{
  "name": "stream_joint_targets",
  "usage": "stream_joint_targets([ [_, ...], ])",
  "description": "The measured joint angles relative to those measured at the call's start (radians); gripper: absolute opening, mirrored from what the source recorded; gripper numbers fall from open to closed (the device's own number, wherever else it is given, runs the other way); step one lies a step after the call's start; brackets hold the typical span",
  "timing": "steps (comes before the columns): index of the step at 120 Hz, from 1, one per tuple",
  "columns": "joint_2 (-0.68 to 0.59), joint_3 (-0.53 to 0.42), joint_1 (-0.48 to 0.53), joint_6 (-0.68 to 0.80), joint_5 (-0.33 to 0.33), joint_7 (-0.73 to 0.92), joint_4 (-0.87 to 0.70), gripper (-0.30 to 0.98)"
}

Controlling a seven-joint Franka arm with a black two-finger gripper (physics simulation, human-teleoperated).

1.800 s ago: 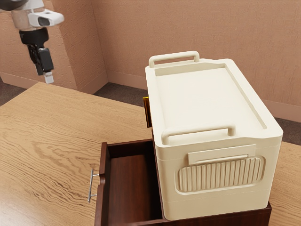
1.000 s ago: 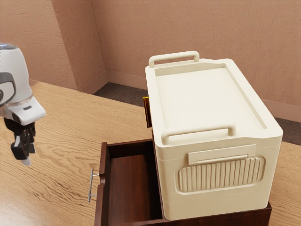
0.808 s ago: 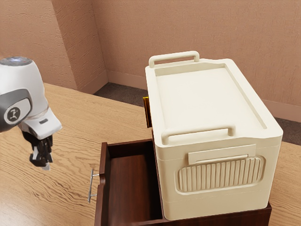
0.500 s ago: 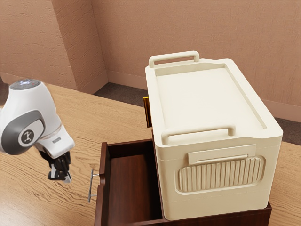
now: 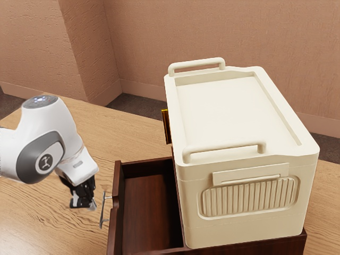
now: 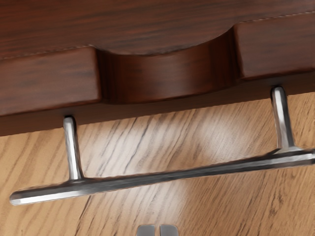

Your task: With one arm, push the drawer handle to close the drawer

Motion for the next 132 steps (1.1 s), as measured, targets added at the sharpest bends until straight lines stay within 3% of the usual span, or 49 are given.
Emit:
stream_joint_targets([
  [66, 0.014, -0.080, 0.002, 0.001, -0.073, -0.006, 0.044, -0.10],
  [132, 0.148, -0.284, 0.184, 0.002, -0.084, -0.040, 0.193, -0.10],
])
